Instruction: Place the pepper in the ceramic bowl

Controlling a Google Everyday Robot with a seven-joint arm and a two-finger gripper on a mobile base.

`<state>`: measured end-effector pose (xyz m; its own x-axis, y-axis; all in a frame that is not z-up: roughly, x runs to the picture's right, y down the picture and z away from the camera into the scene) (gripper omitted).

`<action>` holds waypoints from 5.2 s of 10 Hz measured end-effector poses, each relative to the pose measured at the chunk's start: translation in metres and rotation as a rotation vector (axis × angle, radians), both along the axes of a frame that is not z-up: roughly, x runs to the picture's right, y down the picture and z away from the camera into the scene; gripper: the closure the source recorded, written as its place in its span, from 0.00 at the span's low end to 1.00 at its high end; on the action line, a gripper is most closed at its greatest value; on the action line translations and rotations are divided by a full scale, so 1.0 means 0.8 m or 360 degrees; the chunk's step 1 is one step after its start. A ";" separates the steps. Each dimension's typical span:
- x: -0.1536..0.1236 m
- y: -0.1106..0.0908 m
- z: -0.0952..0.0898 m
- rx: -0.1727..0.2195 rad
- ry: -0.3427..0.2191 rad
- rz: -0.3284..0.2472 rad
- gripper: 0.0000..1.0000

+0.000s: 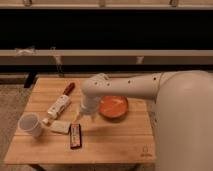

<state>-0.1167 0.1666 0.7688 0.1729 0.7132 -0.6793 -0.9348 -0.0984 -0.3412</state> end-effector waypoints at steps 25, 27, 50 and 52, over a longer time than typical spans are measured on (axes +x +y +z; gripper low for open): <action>0.000 0.000 0.000 0.0000 0.0000 0.0000 0.35; 0.000 -0.001 0.000 0.0001 0.0000 0.0001 0.35; -0.195 -0.241 0.235 0.0361 -0.0123 -0.0281 0.35; -0.189 -0.235 0.249 0.0330 -0.0102 -0.0290 0.35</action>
